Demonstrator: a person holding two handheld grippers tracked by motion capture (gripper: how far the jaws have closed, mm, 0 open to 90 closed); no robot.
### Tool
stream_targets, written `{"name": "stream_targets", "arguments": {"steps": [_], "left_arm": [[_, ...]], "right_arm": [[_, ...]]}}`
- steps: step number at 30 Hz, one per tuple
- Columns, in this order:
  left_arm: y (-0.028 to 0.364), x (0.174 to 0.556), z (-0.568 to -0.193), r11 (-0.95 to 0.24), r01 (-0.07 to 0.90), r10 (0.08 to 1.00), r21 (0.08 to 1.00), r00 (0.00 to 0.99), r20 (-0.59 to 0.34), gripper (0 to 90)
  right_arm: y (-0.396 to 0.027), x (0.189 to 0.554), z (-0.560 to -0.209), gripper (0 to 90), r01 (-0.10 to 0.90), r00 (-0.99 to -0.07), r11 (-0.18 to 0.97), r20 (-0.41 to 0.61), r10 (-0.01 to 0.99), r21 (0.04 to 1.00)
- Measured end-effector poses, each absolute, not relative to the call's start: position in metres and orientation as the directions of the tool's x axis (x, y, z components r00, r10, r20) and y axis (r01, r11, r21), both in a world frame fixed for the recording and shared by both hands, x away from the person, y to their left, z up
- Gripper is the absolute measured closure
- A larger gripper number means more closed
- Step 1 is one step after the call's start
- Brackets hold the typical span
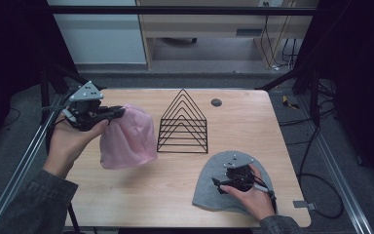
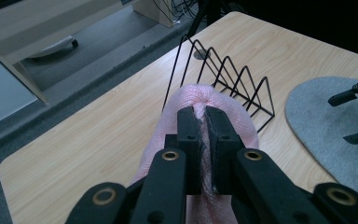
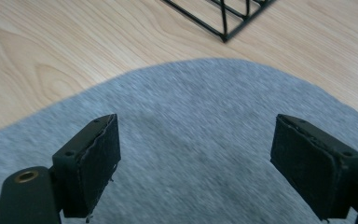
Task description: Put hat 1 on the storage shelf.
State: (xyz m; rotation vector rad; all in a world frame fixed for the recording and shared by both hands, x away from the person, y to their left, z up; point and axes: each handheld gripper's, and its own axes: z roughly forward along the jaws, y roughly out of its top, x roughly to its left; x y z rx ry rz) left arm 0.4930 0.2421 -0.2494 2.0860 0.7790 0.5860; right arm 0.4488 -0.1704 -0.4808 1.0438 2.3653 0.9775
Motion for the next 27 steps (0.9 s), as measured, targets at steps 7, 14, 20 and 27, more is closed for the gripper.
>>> {"name": "stream_targets", "arguments": {"steps": [7, 14, 20, 27], "left_arm": [[0.232, 0.498, -0.241, -0.471, 0.312, 0.696, 0.825, 0.707, 0.13, 85.0], [0.224, 0.5, -0.234, -0.475, 0.31, 0.691, 0.823, 0.711, 0.131, 85.0], [0.219, 0.501, -0.226, -0.472, 0.301, 0.689, 0.829, 0.712, 0.134, 85.0], [0.211, 0.5, -0.219, -0.47, 0.287, 0.676, 0.835, 0.725, 0.132, 85.0]], "right_arm": [[-0.156, 0.443, -0.463, 21.9, 0.444, -0.682, 0.477, -0.059, 0.729, 0.759], [-0.135, 0.44, -0.446, 25.4, 0.394, -0.723, 0.495, -0.071, 0.687, 0.774], [-0.109, 0.446, -0.429, 32.6, 0.363, -0.761, 0.494, -0.054, 0.646, 0.79], [-0.079, 0.456, -0.409, 39.5, 0.324, -0.8, 0.508, -0.055, 0.597, 0.798]]}}
